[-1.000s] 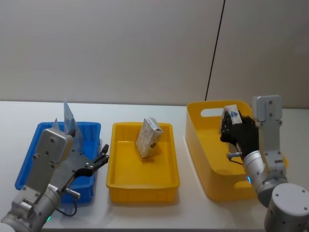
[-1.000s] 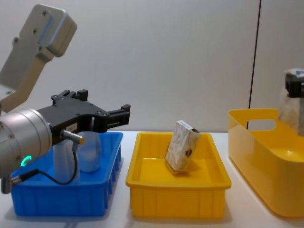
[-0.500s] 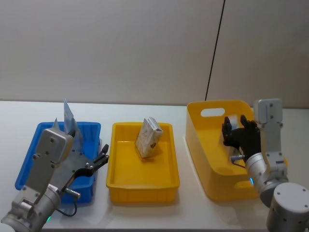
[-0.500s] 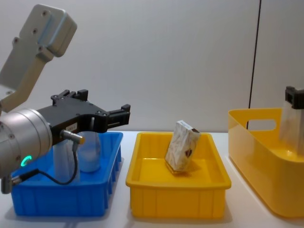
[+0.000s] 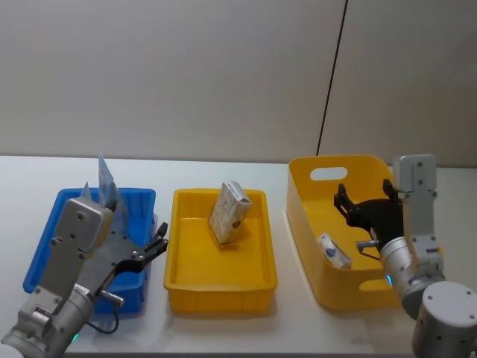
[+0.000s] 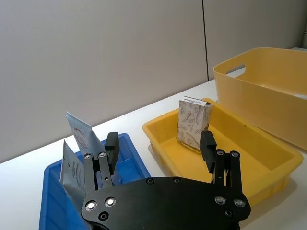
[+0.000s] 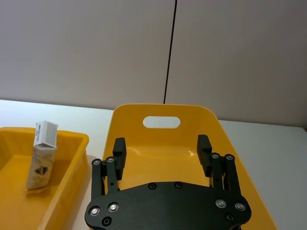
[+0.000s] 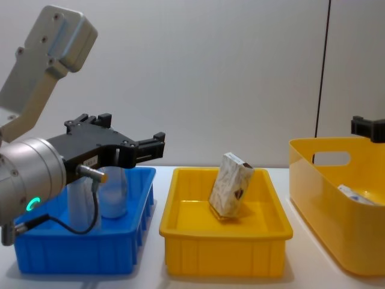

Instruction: Bimanual collaborative sorting of washing and personal care products

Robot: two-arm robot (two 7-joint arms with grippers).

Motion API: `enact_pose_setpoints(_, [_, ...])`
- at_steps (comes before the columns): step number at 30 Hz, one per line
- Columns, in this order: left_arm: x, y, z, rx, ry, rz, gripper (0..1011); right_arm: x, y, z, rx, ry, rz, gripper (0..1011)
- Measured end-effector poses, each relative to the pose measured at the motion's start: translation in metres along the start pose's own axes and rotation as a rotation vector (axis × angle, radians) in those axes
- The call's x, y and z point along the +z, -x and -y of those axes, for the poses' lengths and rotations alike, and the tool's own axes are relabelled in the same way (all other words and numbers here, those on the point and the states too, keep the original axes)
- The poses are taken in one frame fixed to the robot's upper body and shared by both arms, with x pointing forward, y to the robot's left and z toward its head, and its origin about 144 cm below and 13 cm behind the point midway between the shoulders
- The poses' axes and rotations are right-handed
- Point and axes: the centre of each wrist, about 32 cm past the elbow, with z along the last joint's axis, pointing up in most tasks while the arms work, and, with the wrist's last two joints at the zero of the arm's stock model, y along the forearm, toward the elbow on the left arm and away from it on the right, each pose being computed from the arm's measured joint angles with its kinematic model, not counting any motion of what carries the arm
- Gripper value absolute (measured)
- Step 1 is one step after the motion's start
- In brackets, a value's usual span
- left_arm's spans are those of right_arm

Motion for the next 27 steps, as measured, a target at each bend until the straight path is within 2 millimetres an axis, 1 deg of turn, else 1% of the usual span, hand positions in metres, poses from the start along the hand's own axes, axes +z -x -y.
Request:
enact_pose_setpoints(4, [0.0,0.0,0.0,0.0,0.0,0.0,1001,0.0,-0.0002,-0.0001,0.012,-0.009,-0.001,994])
enact_pose_setpoints(5, [0.0,0.0,0.0,0.0,0.0,0.0,1001,0.0,-0.0001,-0.0001,0.015,-0.011,-0.001,1003])
enact_pose_setpoints(27, [0.0,0.0,-0.0006,0.013,-0.003,0.002,1001,0.0078,0.0088,0.0051,0.167,-0.096,0.001,1004])
